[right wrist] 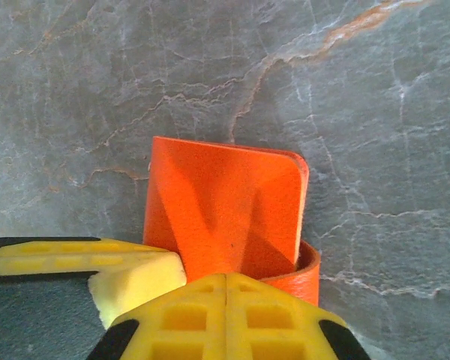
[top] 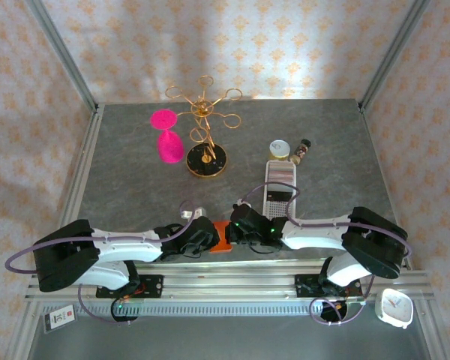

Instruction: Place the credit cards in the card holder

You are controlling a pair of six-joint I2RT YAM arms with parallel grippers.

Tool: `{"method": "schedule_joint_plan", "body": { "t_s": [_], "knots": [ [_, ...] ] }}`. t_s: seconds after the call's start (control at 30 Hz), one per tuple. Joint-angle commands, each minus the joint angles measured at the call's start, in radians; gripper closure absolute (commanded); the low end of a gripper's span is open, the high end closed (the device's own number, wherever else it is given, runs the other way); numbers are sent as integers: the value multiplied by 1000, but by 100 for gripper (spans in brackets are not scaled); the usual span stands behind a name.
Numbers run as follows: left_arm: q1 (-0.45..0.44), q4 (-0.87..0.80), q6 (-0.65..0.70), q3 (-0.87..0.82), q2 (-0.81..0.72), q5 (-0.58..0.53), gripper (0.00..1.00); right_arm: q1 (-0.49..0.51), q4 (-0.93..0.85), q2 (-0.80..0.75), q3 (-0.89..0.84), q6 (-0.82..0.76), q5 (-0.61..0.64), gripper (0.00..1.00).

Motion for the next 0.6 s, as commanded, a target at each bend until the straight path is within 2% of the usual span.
{"method": "schedule_joint_plan", "body": {
  "t_s": [0.0, 0.2, 0.37, 0.5, 0.57],
  "knots": [
    [-13, -104, 3, -3, 31, -19, 100, 6, 33, -7, 3, 20, 17, 100],
    [-11, -109, 5, 0, 29, -20, 100, 6, 40, 14, -2, 21, 7, 100],
    [-12, -113, 6, 1, 27, -21, 100, 5, -11, 20, 12, 12, 50, 100],
    [-12, -117, 7, 1, 25, -23, 100, 16, -57, -34, 36, -4, 103, 100],
    [-13, -118, 7, 0, 24, -25, 100, 22, -97, -71, 51, -16, 143, 85]
  ]
}}
